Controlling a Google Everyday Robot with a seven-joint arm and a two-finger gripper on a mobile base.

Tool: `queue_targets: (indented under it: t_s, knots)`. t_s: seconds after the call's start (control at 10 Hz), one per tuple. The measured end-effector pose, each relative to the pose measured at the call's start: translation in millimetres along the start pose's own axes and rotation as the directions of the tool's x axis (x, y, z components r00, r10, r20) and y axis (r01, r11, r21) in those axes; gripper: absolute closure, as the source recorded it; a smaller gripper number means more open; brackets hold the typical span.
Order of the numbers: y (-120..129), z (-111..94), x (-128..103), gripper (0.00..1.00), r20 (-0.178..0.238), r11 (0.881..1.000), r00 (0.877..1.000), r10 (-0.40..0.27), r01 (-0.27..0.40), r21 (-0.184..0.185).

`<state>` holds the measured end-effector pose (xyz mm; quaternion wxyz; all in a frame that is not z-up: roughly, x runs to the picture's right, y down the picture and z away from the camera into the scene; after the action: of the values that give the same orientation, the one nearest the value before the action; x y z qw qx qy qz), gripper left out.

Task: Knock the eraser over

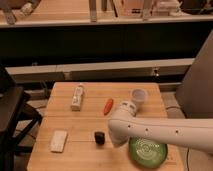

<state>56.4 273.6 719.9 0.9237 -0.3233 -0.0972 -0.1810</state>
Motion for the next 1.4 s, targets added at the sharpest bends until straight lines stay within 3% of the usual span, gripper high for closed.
queue_targets:
  t_s: [0.9,1.1,1.4]
  knots:
    - [-20.4,1.7,-18.1,1.00,-0.019,0.999,0.999,-0.039,0.039,-0.004]
    - [-26.4,0.9,-32.7,1.00,-0.016,0.999,0.999,-0.047,0.047,-0.004]
    - [-24.4,-0.5,-32.6,1.00,-0.017,0.999,0.999,-0.041,0.041,0.000]
